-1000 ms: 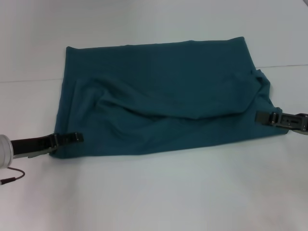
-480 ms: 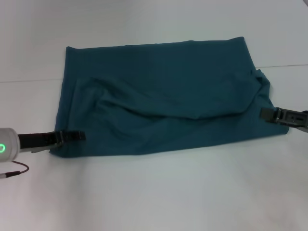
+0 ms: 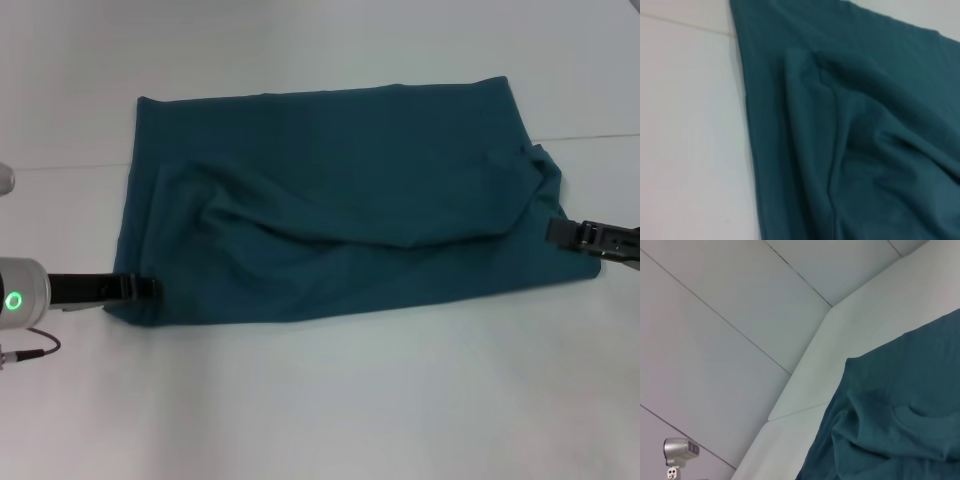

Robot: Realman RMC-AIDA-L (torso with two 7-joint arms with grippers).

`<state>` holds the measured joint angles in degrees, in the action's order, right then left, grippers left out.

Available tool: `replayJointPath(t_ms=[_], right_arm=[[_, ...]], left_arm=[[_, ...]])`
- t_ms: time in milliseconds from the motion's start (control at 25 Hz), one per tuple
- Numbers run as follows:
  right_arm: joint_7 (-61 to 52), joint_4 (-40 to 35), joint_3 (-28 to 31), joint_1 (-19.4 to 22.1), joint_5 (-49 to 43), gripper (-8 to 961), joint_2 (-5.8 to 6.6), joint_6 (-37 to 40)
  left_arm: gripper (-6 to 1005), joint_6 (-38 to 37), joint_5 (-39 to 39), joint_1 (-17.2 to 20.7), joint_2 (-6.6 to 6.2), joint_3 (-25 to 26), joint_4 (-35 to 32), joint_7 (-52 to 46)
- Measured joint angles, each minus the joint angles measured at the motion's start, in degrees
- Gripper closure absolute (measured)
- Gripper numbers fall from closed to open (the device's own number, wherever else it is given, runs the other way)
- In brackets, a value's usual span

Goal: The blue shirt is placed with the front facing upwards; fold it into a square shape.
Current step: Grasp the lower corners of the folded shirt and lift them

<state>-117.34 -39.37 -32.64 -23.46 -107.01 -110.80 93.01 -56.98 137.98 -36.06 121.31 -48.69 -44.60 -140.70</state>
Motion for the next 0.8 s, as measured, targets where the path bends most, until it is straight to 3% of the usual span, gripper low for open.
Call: replayJointPath(t_ms=[400,680,720,800], right_arm=[[0.01,0.0,0.05,-0.06,0.28,147,0.16,-0.21],[0.02,0.0,0.03,-0.24,0.08,146,0.24,-0.35],[0.09,0.0,-0.05,-0.2,0.05,146,0.47,-0.36],[0.41,0.01,-0.23,-0.12,-0.14,146,1.07,-0.39]], left_arm=[[980,-0.5,0.08,0.28,0.2,-0.06,-1.02,-0.05],[979,-2.8,-2.21,0.07,-0.47,2.56,-0.64,-0.15],[979,-7.05,-4.84,-0.79,-2.2,7.24,1.95,-0.71],[978,-9.95,-6.2,-1.72,-3.81,10.73,4.81,-1.57]])
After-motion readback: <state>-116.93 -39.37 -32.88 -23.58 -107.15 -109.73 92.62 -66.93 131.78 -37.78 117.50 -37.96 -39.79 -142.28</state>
